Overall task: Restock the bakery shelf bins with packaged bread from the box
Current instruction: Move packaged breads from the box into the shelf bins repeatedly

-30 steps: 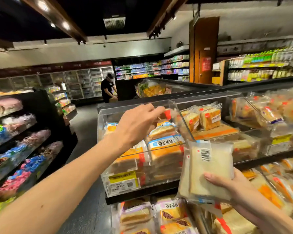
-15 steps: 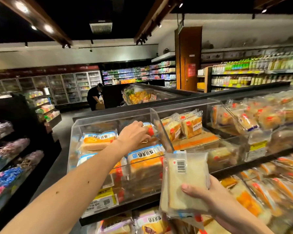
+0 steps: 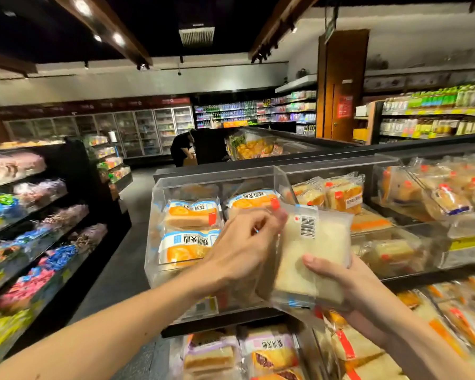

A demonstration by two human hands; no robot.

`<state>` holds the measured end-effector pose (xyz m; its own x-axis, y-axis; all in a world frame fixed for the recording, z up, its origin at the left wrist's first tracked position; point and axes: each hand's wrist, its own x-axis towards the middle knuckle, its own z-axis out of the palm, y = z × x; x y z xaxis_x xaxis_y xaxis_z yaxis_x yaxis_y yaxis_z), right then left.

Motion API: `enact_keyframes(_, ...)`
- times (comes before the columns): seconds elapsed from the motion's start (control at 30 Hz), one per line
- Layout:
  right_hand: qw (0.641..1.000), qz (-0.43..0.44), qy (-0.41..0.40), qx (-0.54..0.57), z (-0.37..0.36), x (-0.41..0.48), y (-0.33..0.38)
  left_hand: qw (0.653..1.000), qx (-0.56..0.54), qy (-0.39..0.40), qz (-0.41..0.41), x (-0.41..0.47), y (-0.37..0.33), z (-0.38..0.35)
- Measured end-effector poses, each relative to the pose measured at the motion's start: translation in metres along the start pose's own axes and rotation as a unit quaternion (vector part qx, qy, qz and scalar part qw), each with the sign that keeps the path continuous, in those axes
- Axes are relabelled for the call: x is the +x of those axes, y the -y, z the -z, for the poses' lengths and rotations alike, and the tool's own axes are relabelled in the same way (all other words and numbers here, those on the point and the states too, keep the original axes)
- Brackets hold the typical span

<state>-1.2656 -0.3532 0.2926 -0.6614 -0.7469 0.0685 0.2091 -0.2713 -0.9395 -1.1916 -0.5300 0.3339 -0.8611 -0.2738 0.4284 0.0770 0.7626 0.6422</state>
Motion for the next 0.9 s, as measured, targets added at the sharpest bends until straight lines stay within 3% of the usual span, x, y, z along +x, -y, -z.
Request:
enact_keyframes(0.13, 0.999, 0.008, 0.005, 0.038, -0.025, 0.011, -0.002, 0.998, 0.017, 0.05, 0.033, -0.018, 0.004, 0.008)
enact_keyframes(0.2, 0.999, 0.008, 0.012, 0.037, -0.035, 0.018, -0.007, 0.996, -0.032, 0.045, 0.075, -0.023, 0.006, 0.015)
enact_keyframes(0.3, 1.0, -0.007, 0.003, 0.022, -0.051, 0.026, -0.011, 0.982, -0.15, 0.024, 0.114, -0.027, 0.006, 0.025)
enact_keyframes(0.5, 0.993, -0.032, 0.053, 0.098, -0.066, 0.034, -0.006, 0.978, -0.179, -0.032, 0.107, -0.029, 0.015, 0.045)
enact_keyframes(0.6, 0.995, -0.035, 0.044, 0.078, -0.06, 0.041, -0.007, 0.964, -0.225, -0.104, 0.1, -0.025, 0.018, 0.064)
enact_keyframes(0.67, 0.997, -0.036, 0.009, 0.063, -0.057, 0.045, -0.008, 0.972, -0.16, -0.17, 0.025, -0.02, 0.02, 0.085)
enact_keyframes(0.77, 0.999, -0.027, -0.029, 0.027, -0.053, 0.046, -0.005, 0.96, 0.102, -0.235, -0.116, -0.012, 0.034, 0.115)
enact_keyframes(0.83, 0.999, -0.02, -0.04, 0.013, -0.052, 0.048, -0.003, 0.896, 0.321, -0.214, -0.22, -0.004, 0.053, 0.125)
enact_keyframes(0.9, 0.999, -0.017, -0.043, 0.01, -0.052, 0.049, -0.003, 0.812, 0.49, -0.14, -0.285, 0.008, 0.074, 0.128)
